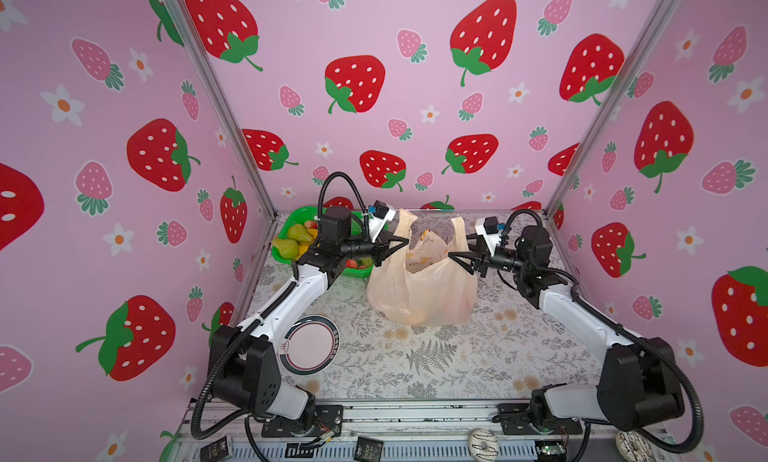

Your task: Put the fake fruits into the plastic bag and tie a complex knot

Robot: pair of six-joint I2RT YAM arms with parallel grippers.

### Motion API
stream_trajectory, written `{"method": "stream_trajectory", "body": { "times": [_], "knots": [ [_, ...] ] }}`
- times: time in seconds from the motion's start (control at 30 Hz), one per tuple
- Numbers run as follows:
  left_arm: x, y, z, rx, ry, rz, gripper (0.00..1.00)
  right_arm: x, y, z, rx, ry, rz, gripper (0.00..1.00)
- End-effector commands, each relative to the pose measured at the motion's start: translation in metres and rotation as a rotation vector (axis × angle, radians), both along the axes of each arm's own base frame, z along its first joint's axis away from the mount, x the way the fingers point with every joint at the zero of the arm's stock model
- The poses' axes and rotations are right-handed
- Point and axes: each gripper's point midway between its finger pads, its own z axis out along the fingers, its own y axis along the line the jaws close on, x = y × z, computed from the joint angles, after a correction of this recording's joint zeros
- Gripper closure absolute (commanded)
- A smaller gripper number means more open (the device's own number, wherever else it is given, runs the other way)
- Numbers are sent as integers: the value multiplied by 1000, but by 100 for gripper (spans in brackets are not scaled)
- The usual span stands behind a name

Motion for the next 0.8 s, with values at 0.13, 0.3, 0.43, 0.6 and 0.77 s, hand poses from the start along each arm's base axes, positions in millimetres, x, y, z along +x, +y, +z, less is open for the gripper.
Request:
{"method": "stream_trajectory", "body": {
  "times": [0.13,0.3,0.43,0.6,0.77],
  "knots": [
    [-7,0,12,-8,-45,-21,100,-3,6,22,49,-95,95,62],
    [-14,-2,15,-3,-68,-37,100,5,6,22,59,-64,69,83],
    [-24,-11,13,60,-121,-69,100,11,6,20,66,4,42,92],
    [-41,-28,4,161,-177,-151,100,10,6,15,63,45,43,99],
    [-47,-47,-6,308,-291,-166,100,13,9,8,46,80,55,100]
  ]
}}
